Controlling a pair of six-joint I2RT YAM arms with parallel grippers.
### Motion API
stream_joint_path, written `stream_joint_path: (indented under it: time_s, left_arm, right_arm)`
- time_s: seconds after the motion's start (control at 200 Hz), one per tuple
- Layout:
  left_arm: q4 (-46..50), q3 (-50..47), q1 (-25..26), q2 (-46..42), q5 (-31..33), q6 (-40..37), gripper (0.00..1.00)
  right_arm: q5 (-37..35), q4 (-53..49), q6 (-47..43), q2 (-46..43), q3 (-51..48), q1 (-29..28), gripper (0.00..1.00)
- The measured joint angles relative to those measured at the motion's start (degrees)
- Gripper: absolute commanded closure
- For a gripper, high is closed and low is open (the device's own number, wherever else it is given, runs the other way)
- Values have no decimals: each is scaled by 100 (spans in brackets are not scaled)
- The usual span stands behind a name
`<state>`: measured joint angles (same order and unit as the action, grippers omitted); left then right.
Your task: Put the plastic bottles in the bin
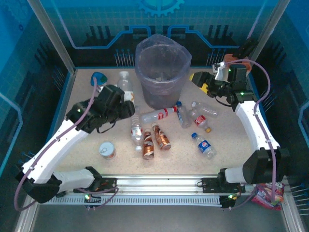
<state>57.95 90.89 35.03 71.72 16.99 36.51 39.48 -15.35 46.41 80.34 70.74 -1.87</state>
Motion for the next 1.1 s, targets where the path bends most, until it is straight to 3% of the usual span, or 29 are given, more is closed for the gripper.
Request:
stream_joint_path:
  time_s: [0.25,0.475,0.775,0.946,1.101]
  left_arm:
    - [-382,1812,-4,1211,11,-1056,53]
    - [-426,3318,-114,2540,-103,-1735,58]
    - [31,5746,-577,4566,-645,-2127,69]
    - [223,5984,-835,5084,-1086,-2146,73]
    - [363,5984,-992,5399,-1366,-2151,73]
  right_arm:
    - [238,1169,1290,116,-592,-66,5]
    - [232,1152,1456,-208,-824,-74,5]
    - [28,-131,557,-1198,-931,280,5]
    - [-46,-1082,-94,-1554,-999,992,5]
    - [-46,-1639,-496,-1648,-1001,1246,5]
